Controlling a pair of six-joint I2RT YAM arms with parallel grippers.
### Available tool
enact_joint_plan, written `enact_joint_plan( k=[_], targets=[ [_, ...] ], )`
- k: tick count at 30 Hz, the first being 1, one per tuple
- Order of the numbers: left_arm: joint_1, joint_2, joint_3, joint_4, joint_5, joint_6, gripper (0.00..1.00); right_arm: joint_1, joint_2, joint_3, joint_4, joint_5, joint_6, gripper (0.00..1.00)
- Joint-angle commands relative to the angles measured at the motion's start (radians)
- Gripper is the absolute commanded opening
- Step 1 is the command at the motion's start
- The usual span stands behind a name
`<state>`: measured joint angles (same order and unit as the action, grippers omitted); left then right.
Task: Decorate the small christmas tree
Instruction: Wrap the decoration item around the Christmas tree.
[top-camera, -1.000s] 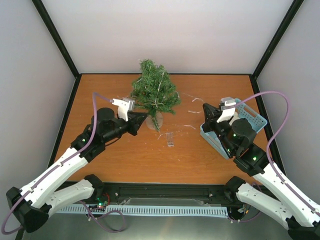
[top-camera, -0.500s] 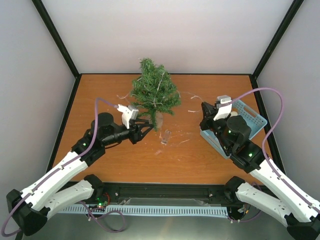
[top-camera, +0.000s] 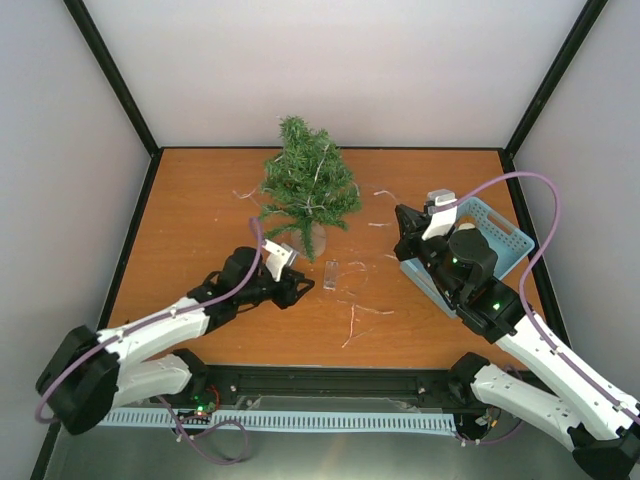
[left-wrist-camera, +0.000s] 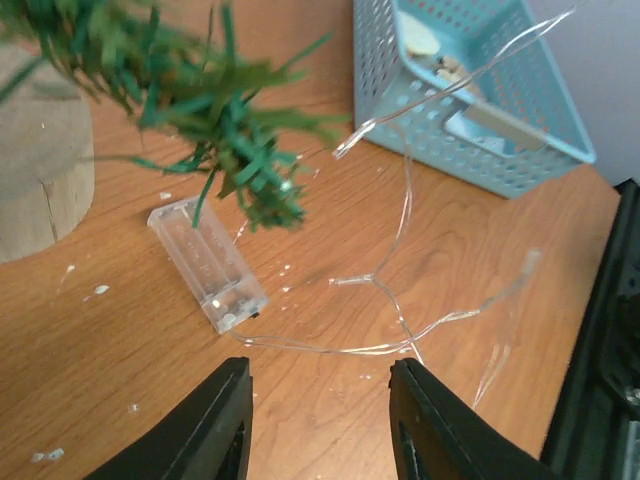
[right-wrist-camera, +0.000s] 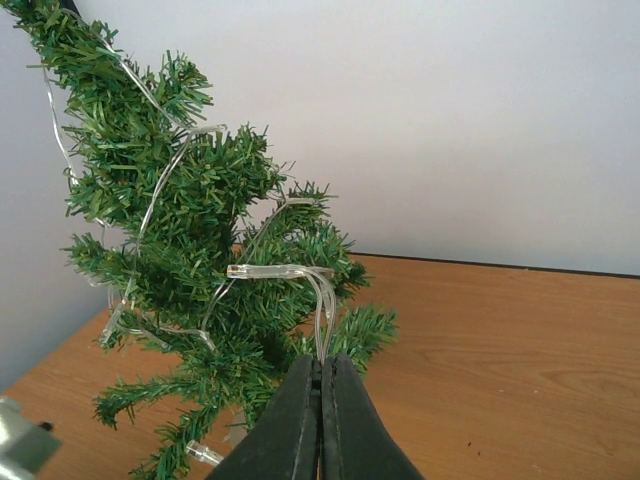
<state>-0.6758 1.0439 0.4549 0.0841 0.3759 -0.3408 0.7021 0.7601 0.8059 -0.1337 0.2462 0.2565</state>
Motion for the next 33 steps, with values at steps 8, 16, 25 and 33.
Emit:
enact_joint_plan(
  k=[8,16,25,33],
  targets=[
    [-0.087,0.259,0.013,0.297,-0.155,-0.189,0.49,0.001,0.015,0.026,0.038,-0.021,0.025,0.03],
    [-0.096,0.452,0.086,0.267,-0.249,-0.302,0.45,0.001,0.001,0.025,0.033,-0.02,0.021,0.03],
    [-0.11,0.491,0.077,0.351,-0.156,-0.384,0.5,0.001,-0.012,0.019,0.027,-0.01,0.014,0.03],
    [-0.134,0.548,0.081,0.343,-0.095,-0.414,0.47,0.001,0.001,0.018,0.031,-0.018,0.013,0.03]
  ],
)
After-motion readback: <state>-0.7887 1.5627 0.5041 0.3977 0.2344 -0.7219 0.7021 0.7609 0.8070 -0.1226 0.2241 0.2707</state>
